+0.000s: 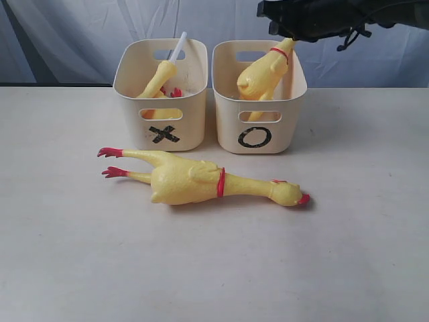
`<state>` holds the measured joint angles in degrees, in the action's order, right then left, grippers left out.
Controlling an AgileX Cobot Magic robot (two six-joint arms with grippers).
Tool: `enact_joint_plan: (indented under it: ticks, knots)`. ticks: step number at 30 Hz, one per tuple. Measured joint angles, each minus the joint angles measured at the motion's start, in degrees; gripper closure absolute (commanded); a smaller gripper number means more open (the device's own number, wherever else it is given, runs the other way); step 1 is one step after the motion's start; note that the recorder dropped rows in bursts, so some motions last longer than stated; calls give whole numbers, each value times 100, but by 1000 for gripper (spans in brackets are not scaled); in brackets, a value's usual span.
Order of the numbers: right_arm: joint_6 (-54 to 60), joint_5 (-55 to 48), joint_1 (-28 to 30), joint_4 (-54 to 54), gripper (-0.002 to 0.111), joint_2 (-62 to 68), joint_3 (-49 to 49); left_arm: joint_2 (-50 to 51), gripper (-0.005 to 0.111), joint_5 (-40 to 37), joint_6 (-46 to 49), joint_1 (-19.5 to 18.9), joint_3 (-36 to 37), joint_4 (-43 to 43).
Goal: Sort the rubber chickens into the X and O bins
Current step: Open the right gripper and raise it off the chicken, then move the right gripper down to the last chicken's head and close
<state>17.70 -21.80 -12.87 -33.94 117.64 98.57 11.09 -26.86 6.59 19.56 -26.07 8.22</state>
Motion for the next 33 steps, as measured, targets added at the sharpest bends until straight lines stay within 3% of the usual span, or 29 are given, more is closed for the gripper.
enact_joint_plan:
  ticks: [5, 8, 12, 14, 21, 28, 30, 32, 33]
  knots:
    - [355, -621, 0, 101, 74, -503, 0, 0, 107, 0, 0, 0, 0, 0]
    - [1318, -1620, 0, 159, 74, -723, 0, 0, 107, 0, 0, 0, 0, 0]
    - [2277, -2557, 0, 103, 88, -900, 0, 0, 107, 0, 0, 0, 0, 0]
    - [2656, -2909, 0, 25, 88, -1010, -11, 0, 107, 0, 0, 0, 0, 0]
    - [3544, -3165, 0, -100, 88, -1380, -637, 0, 107, 0, 0, 0, 0, -22]
    - [4932, -3058, 0, -100, 88, -1432, -1988, 0, 107, 0, 0, 0, 0, -22]
    - [5364, -2933, -35, -90, 77, -1432, -2371, 0, 107, 0, 0, 0, 0, -35]
    - [5751, -2641, -153, -78, 55, -1445, -2735, 0, 107, 0, 0, 0, 0, -35]
    - [6016, -2465, -283, -78, 52, -1445, -2912, 0, 107, 0, 0, 0, 0, -46]
